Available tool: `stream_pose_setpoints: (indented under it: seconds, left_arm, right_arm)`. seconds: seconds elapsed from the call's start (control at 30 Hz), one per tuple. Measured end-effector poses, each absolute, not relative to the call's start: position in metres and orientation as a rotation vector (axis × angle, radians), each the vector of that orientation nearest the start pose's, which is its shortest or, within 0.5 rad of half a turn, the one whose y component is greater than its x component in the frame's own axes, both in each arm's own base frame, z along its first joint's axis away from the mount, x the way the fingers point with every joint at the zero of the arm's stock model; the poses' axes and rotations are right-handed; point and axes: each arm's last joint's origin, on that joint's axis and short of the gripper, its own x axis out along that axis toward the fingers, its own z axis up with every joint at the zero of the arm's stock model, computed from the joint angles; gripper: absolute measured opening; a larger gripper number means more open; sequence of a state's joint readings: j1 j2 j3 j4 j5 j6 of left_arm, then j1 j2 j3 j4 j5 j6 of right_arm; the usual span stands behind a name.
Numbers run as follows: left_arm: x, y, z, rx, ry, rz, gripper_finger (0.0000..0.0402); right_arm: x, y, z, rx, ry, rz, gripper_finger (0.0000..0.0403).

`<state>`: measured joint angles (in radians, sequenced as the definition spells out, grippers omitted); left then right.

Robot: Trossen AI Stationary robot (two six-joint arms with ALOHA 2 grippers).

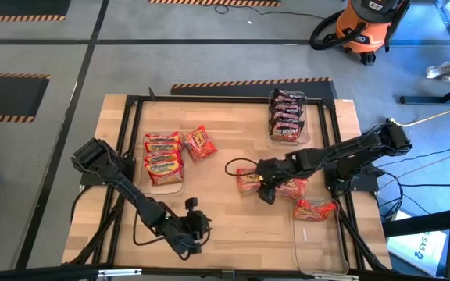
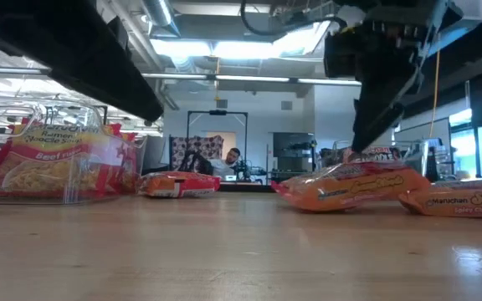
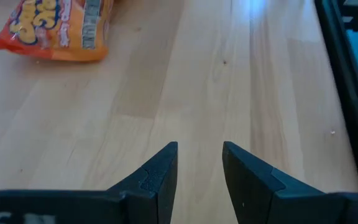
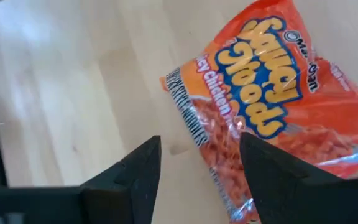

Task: Sort Maruchan noodles
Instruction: Put the orange noodle pack into the bottom transparent bin

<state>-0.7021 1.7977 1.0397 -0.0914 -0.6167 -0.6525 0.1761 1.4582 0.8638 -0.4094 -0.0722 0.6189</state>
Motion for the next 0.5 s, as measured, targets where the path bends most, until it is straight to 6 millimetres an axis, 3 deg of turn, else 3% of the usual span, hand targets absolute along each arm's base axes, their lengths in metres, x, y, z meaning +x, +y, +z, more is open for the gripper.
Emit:
stream_pose_setpoints:
  seconds: [0.23,0.5]
  left_arm:
    - [0.302,-0.213,0.176,-0.191,0.541,0.133,0.0121]
    - [0.341,-0.187,0.169,-0.262,0.392,0.173,0.0121]
  right_arm:
    - [0.276,0.049,0.221,0.446,0.977,-0.138,0.0197]
    - [0.275,0.042,0.198,0.262,1.008,-0.348,0.0197]
